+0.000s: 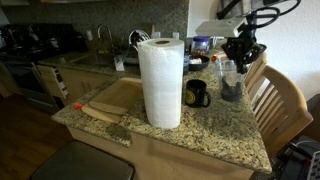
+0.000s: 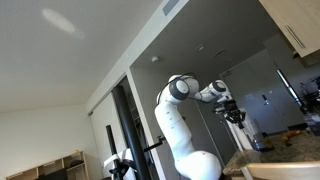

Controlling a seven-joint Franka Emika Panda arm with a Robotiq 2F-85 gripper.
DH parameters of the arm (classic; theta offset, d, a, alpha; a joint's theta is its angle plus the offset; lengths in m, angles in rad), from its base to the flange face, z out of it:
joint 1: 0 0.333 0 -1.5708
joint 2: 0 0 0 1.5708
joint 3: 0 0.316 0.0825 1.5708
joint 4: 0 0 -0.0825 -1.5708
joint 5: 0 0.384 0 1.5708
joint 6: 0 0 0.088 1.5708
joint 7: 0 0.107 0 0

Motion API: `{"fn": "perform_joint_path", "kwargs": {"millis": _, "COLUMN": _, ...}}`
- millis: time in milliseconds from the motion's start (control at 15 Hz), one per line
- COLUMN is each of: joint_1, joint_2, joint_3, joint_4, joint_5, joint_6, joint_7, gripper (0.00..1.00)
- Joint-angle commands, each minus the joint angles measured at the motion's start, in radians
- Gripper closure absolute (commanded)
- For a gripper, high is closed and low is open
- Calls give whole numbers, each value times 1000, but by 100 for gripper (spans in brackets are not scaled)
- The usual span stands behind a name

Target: Put the white bottle in the bowl then put the jar in the bowl

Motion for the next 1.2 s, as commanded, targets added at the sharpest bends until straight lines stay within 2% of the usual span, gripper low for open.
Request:
{"fn": "perform_joint_path", "kwargs": {"millis": 0, "joint_1": -32, "joint_2": -13, "joint_3": -6, "joint_4": 67, "joint_5": -41, "joint_6": -86, "joint_7": 144, "gripper": 97}}
{"fn": "perform_joint_path", "kwargs": {"millis": 133, "joint_1": -61, "joint_2": -34, "joint_3": -38, "joint_4": 81, "joint_5": -56, "joint_6": -119, "joint_7": 180, "gripper": 97}}
{"fn": "perform_joint_path", "kwargs": {"millis": 333, "joint_1": -140, "joint_2": -42, "joint_3": -129, "joint_4": 98, "joint_5": -78, "joint_6": -131, "joint_7": 159, "gripper": 97}}
{"fn": "perform_joint_path", "kwargs": {"millis": 533, "joint_1": -223, "joint_2": 15, "joint_3": -213, "joint_4": 149, "joint_5": -152, "joint_6": -97, "joint_7": 160, "gripper": 97}}
{"fn": "perform_joint_path", "kwargs": {"millis": 667, "joint_1": -253, "joint_2": 95, "joint_3": -258, "joint_4": 219, "joint_5": -196, "joint_6": -34, "joint_7": 97, "gripper": 97}}
{"fn": "perform_joint_path", "kwargs": {"millis": 867, "joint_1": -240, "joint_2": 240, "joint_3": -271, "joint_4": 329, "joint_5": -235, "joint_6": 124, "joint_7": -34, "gripper": 97}}
{"fn": "perform_joint_path", "kwargs": {"millis": 1133, "joint_1": -196, "joint_2": 440, "joint_3": -259, "joint_4": 550, "joint_5": -204, "joint_6": 212, "joint_7": -189, "gripper": 97}}
